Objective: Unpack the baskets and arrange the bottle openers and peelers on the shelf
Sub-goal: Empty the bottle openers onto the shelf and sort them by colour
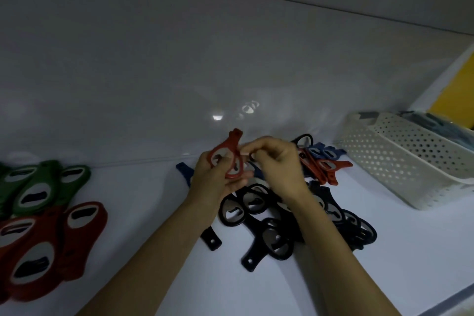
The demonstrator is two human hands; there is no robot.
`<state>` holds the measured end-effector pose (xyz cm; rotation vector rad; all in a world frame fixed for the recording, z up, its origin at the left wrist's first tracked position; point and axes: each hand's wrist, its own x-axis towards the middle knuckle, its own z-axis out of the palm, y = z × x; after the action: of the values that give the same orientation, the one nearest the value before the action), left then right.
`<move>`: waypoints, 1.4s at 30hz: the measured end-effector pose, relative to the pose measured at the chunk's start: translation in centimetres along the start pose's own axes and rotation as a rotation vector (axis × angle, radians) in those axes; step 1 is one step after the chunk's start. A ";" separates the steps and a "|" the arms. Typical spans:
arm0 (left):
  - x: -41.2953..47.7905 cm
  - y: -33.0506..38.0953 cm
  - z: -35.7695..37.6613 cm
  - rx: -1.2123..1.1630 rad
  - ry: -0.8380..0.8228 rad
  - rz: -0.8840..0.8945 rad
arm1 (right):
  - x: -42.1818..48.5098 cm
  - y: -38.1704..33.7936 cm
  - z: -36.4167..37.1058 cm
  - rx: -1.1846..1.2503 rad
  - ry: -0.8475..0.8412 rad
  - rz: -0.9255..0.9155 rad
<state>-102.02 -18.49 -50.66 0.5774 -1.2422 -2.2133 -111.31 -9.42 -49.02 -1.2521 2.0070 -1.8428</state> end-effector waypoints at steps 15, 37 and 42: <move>-0.8 -2.3 1.2 -0.177 -0.202 -0.174 | -1.1 4.9 -7.5 -1.240 0.309 0.309; -0.6 -2.0 0.7 -0.211 -0.208 -0.276 | -1.2 4.2 -7.0 -1.101 0.234 0.275; -0.6 -2.2 0.7 -0.196 -0.222 -0.251 | -1.0 4.9 -7.7 -1.107 0.286 0.350</move>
<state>-102.51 -16.72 -52.17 0.4382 -1.0883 -2.6336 -117.66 -3.42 -51.91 -0.6564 3.2981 -0.7057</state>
